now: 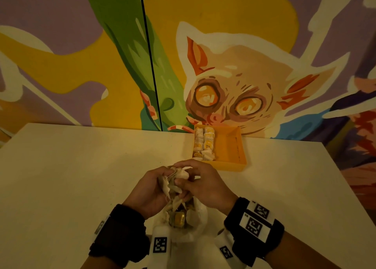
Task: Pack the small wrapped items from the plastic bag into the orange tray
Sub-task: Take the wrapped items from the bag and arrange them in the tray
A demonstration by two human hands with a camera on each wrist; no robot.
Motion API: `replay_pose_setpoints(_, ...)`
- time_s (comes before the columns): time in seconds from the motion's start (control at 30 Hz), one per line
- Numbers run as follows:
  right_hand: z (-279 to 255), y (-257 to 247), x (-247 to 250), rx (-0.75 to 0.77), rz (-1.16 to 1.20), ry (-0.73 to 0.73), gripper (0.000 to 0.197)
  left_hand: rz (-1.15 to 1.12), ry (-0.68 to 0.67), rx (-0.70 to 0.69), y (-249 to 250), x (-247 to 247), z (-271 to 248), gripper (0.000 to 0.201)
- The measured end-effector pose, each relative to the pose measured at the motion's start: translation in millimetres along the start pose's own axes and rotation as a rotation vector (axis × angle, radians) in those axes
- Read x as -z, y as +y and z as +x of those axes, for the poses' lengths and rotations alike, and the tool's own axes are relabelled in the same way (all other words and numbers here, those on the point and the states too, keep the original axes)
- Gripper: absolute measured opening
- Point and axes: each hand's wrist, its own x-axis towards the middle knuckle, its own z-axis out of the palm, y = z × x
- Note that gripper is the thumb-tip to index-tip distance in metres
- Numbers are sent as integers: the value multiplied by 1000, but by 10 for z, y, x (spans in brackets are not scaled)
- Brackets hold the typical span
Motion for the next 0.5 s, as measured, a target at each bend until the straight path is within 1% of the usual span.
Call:
replay_pose_setpoints(0.07,5,13,-3,23,-34,3,28,-1,-16,9,3,-6,-5,39)
replay_pose_setpoints(0.13,14,37,-9,31,-41,27,19,-21,-12,16,6,5,2,45)
replay_pose_setpoints(0.17,23,54,-9,39,-49,50,16,-40,6,19,4,20,7,47)
replay_pose_setpoints(0.23,40,94,4,77,-102,101,15,-68,47,27,-5,53,22,47)
replay_pose_setpoints(0.3,38,109,26,98,-116,115,12,-66,92,25,-16,72,36,48)
replay_pose_setpoints(0.4,26,111,77,87,-69,126,9,-67,136,9,-20,91,45,48)
replay_pose_setpoints(0.5,39,107,164,76,-68,176,13,-41,172,-8,-22,128,52,44)
